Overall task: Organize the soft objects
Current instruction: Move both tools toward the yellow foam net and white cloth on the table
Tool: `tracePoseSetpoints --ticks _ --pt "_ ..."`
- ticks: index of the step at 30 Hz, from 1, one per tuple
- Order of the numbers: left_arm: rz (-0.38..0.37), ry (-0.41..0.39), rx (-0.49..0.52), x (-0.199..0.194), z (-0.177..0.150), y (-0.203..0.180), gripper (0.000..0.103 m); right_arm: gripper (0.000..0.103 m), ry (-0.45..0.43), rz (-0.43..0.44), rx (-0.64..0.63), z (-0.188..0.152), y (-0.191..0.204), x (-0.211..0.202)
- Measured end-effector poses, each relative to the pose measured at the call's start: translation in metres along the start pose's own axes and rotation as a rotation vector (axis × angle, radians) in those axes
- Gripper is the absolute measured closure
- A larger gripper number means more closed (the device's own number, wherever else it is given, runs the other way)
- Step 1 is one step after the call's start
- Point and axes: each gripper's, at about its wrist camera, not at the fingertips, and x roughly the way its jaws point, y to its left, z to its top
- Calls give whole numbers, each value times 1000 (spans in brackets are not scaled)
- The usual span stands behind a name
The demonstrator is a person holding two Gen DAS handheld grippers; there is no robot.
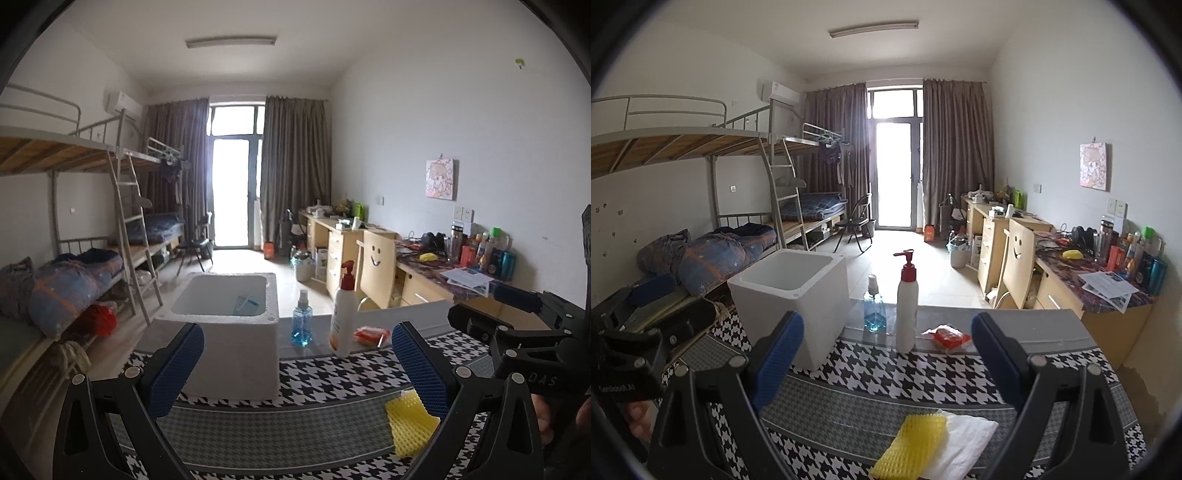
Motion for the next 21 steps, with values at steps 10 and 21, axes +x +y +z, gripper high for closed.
tracePoseSetpoints --ticks 10,21 --pt "-62 18 3 3 -9 -11 1 9 7 -43 25 -17 -15 -8" --pt "-84 40 33 9 -22 -29 1 9 2 -90 54 -33 -26 -21"
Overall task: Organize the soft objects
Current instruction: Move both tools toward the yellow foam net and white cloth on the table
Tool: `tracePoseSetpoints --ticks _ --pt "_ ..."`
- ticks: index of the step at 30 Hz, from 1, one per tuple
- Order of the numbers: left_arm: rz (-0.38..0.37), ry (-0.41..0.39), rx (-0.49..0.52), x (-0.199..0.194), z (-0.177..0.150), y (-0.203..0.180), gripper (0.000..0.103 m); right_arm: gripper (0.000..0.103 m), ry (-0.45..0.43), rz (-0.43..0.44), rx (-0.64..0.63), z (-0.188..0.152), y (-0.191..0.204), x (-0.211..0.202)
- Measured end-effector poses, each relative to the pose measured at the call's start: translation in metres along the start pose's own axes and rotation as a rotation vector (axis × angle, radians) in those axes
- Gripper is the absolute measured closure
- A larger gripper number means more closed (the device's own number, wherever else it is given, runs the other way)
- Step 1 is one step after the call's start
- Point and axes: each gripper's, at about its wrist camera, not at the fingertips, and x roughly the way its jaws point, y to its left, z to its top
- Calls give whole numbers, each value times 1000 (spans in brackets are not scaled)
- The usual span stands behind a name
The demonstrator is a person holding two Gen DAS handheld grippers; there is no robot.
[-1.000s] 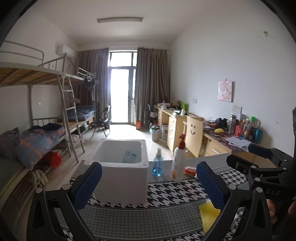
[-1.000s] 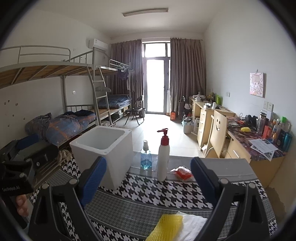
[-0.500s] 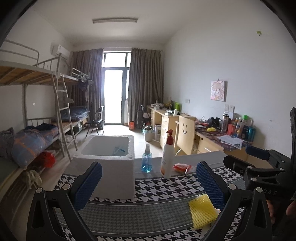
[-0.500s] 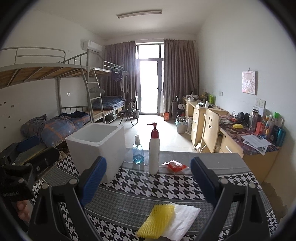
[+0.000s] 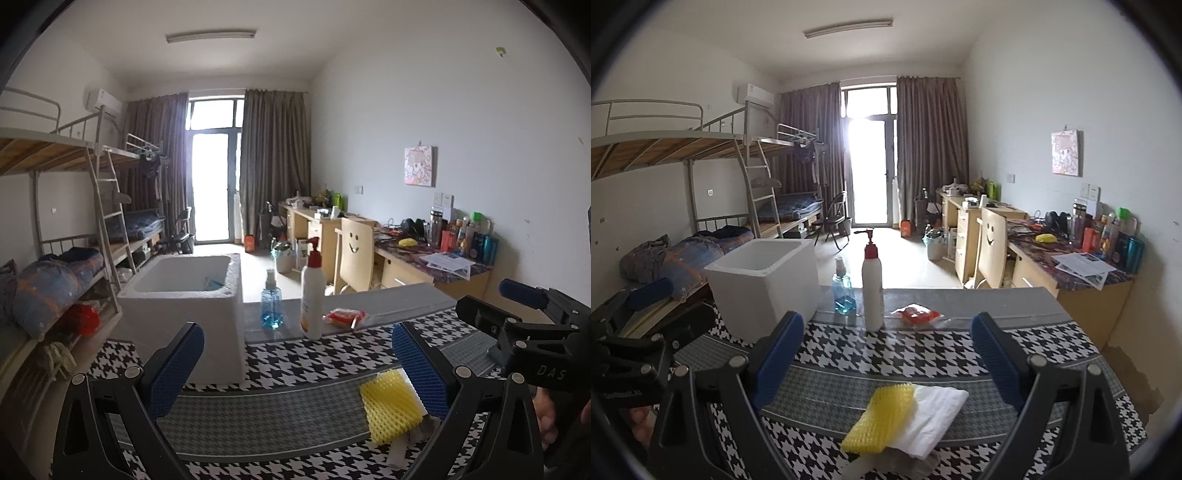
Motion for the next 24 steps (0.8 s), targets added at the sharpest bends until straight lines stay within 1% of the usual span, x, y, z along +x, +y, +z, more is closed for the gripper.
tracePoseSetpoints --ticks 6,9,14,19,24 --pt "-60 21 12 6 -8 -11 1 9 19 -31 12 -8 -8 1" --pt "-76 35 20 9 -12 -16 1 9 12 -51 10 -15 -10 -1" --pt "-97 62 13 16 -20 -21 1 9 23 -57 31 -21 -17 -2" --pt "-119 83 25 24 -26 -28 1 9 63 -80 70 -30 -30 4" --pt "-152 124 32 32 -33 -39 1 9 81 -114 74 -35 -37 5"
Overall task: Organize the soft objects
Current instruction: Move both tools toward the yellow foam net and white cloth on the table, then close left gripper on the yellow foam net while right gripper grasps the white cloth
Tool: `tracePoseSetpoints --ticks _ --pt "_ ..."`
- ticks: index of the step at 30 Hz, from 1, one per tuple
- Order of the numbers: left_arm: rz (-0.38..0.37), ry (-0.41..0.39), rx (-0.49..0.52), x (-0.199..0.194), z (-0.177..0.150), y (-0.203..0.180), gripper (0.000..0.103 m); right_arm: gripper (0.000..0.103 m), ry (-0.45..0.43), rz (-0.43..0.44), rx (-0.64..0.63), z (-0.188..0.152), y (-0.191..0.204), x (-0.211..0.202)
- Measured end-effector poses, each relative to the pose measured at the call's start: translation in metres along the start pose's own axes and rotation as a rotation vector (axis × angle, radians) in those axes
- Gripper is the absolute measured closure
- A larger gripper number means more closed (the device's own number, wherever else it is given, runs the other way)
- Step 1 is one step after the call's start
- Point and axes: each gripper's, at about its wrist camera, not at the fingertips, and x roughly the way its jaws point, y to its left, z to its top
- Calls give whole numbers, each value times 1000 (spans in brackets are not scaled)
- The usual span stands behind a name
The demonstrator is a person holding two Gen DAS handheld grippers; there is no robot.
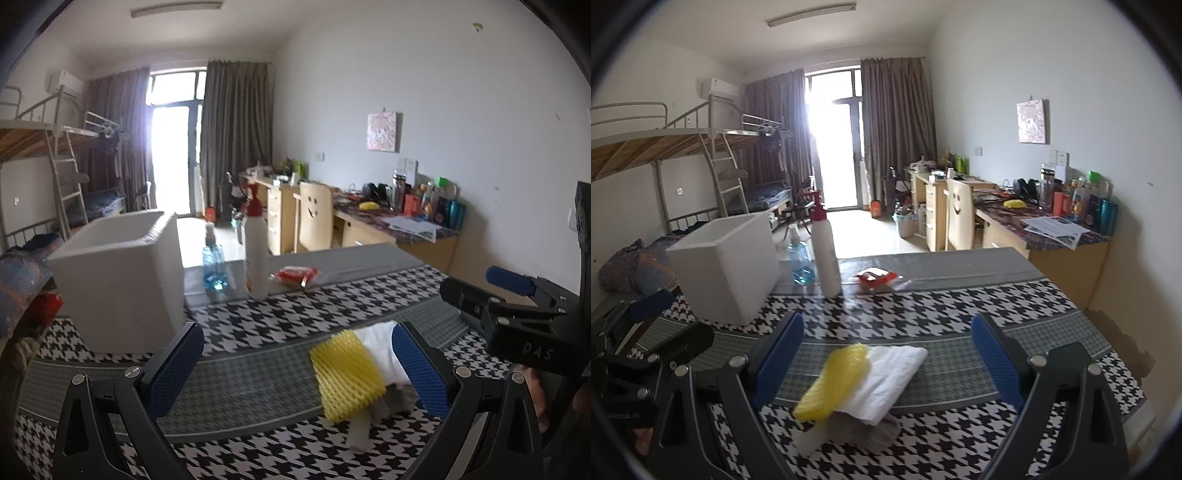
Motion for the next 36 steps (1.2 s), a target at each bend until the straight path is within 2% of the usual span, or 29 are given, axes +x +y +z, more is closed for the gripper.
tracePoseSetpoints --ticks 9,19,21,36 --pt "-37 63 10 21 -6 -13 1 9 21 -31 22 -7 -15 4" --pt "-49 148 -3 44 -21 -15 1 9 101 -20 58 -23 -27 20" --pt "-70 163 -3 47 -23 -18 1 9 107 -22 58 -24 -28 22" --pt "-72 275 21 84 -36 -33 1 9 147 -72 75 -37 -50 38"
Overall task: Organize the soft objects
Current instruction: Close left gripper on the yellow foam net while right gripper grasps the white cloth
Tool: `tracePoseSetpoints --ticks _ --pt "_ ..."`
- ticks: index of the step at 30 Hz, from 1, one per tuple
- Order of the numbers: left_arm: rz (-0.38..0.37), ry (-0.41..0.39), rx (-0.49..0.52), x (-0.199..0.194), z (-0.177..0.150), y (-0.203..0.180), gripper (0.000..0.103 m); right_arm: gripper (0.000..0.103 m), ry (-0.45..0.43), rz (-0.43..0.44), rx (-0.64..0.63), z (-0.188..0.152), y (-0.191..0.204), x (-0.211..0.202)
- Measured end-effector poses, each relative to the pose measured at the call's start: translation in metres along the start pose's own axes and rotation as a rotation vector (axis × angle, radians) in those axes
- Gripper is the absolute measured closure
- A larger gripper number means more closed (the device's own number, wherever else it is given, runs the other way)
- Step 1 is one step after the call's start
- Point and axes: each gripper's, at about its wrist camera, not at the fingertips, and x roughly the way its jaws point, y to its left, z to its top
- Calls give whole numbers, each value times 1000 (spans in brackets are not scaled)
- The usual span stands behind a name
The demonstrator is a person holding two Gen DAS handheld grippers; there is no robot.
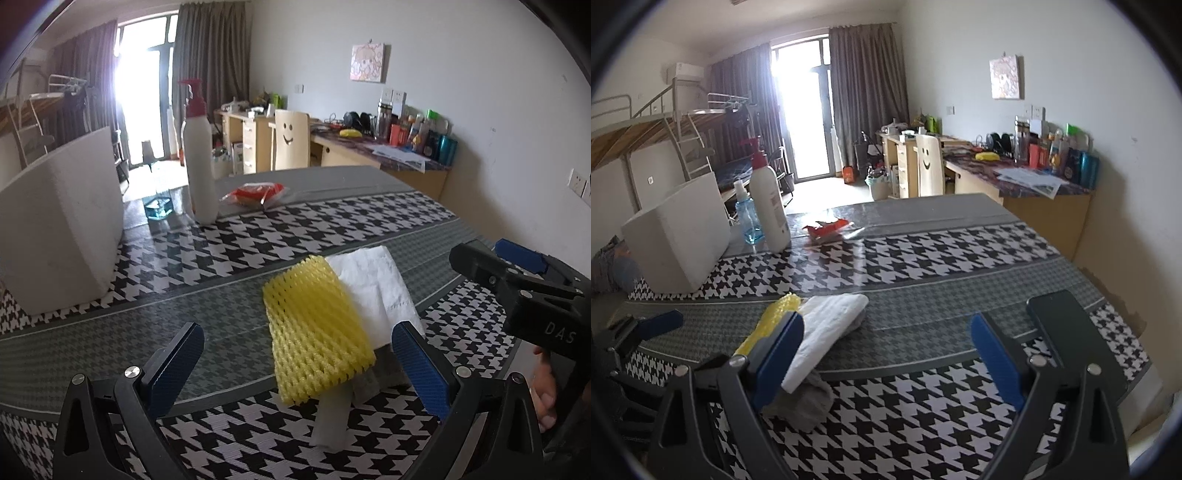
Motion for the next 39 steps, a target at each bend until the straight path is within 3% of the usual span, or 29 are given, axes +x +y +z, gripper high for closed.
tracePoseSetpoints --ticks 5,10,15,19,28,36,39 --pt "-5 4 6 6 2 0 7 9 5 -3 -7 0 0 5" --pt "-40 69 2 21 -1 0 26 9 16 6 -18 -1 3 10" --pt "-95 87 29 25 -4 -8 30 9 45 23 -15 -3 5 18" --pt "-110 126 28 34 -5 -6 47 9 63 29 -12 -4 6 23" --pt "-183 160 -13 37 -10 -1 68 9 103 69 -12 -4 12 32" --pt "-215 160 -32 34 -12 4 73 40 193 153 0 -6 23 52" --pt "-222 157 -29 32 -12 3 75 46 213 206 16 -6 25 56"
